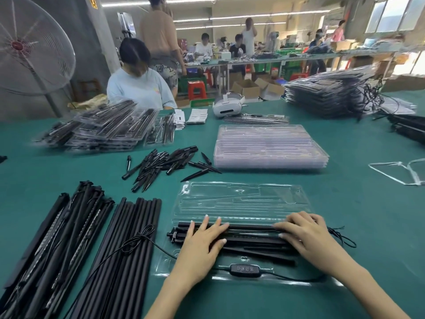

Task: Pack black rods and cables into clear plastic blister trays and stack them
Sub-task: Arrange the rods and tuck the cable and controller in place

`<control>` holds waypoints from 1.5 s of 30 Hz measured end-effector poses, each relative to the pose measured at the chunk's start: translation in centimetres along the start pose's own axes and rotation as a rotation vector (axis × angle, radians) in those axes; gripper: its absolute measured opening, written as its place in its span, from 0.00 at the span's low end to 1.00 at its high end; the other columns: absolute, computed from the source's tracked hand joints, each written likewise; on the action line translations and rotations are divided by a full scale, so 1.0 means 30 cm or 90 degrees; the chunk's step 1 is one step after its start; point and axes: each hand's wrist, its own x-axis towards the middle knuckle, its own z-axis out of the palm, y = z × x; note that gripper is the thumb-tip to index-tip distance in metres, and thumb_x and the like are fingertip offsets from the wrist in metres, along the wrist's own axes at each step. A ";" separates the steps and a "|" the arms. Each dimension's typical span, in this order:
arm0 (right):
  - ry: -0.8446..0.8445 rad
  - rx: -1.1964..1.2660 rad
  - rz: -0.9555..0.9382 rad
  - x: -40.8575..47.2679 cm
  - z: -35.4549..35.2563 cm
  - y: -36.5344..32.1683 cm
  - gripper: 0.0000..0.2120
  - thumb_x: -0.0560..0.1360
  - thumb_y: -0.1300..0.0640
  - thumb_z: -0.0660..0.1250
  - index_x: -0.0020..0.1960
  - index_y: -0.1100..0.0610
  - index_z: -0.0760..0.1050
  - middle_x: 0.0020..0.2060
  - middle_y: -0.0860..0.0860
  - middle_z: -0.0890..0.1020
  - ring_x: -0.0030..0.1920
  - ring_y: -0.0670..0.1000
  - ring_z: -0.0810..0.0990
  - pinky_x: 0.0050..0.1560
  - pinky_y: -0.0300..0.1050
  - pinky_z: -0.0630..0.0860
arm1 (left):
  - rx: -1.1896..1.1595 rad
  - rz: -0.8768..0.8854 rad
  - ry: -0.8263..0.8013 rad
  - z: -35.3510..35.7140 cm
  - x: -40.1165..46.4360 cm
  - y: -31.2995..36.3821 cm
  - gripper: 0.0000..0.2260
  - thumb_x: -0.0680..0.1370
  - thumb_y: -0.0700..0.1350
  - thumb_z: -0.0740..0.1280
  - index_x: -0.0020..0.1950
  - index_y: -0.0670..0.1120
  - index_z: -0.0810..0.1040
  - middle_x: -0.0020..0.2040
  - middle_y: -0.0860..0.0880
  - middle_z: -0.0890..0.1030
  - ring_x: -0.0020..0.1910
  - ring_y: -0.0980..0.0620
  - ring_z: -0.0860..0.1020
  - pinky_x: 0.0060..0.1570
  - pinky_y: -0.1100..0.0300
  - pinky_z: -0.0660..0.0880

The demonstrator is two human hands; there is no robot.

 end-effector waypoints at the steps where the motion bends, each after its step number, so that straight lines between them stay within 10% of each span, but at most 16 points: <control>1: 0.001 0.005 -0.006 0.007 0.001 0.001 0.11 0.64 0.57 0.80 0.45 0.48 0.83 0.37 0.43 0.78 0.42 0.46 0.76 0.47 0.52 0.75 | -0.002 -0.025 -0.002 0.001 -0.002 -0.001 0.21 0.82 0.56 0.55 0.73 0.68 0.53 0.73 0.64 0.52 0.77 0.56 0.42 0.74 0.57 0.37; 16: 0.036 0.276 -0.011 -0.043 -0.131 -0.076 0.01 0.71 0.52 0.71 0.41 0.48 0.82 0.33 0.37 0.80 0.30 0.35 0.73 0.32 0.28 0.69 | 0.123 0.005 -0.023 -0.009 -0.003 -0.025 0.26 0.81 0.60 0.50 0.77 0.59 0.45 0.73 0.67 0.44 0.73 0.68 0.38 0.71 0.65 0.33; 25: -0.197 0.120 0.087 -0.045 -0.109 -0.003 0.03 0.78 0.45 0.62 0.49 0.39 0.75 0.31 0.32 0.76 0.34 0.34 0.72 0.36 0.28 0.66 | 0.097 0.029 -0.055 -0.024 -0.011 -0.022 0.23 0.80 0.63 0.48 0.72 0.70 0.42 0.74 0.66 0.43 0.74 0.65 0.38 0.71 0.63 0.33; 32: 0.001 0.000 0.054 -0.075 -0.055 0.024 0.05 0.72 0.56 0.70 0.41 0.45 0.79 0.34 0.37 0.79 0.37 0.46 0.78 0.47 0.45 0.68 | 0.127 -0.021 -0.008 -0.004 -0.006 -0.011 0.19 0.83 0.56 0.43 0.70 0.69 0.38 0.74 0.66 0.43 0.72 0.67 0.38 0.72 0.61 0.34; 41: -0.009 0.082 0.049 -0.068 -0.029 0.055 0.10 0.65 0.66 0.78 0.40 0.52 0.83 0.38 0.48 0.78 0.33 0.50 0.78 0.32 0.47 0.74 | 0.084 -0.077 0.028 0.014 0.009 0.014 0.18 0.83 0.55 0.47 0.72 0.68 0.50 0.77 0.61 0.47 0.76 0.60 0.40 0.73 0.57 0.35; 45: -0.043 0.161 0.107 -0.057 -0.023 0.078 0.09 0.69 0.64 0.75 0.41 0.50 0.84 0.38 0.43 0.80 0.41 0.48 0.79 0.41 0.46 0.75 | -0.042 -0.080 0.065 0.003 0.016 0.020 0.16 0.82 0.52 0.56 0.69 0.65 0.66 0.77 0.59 0.54 0.77 0.59 0.47 0.74 0.57 0.38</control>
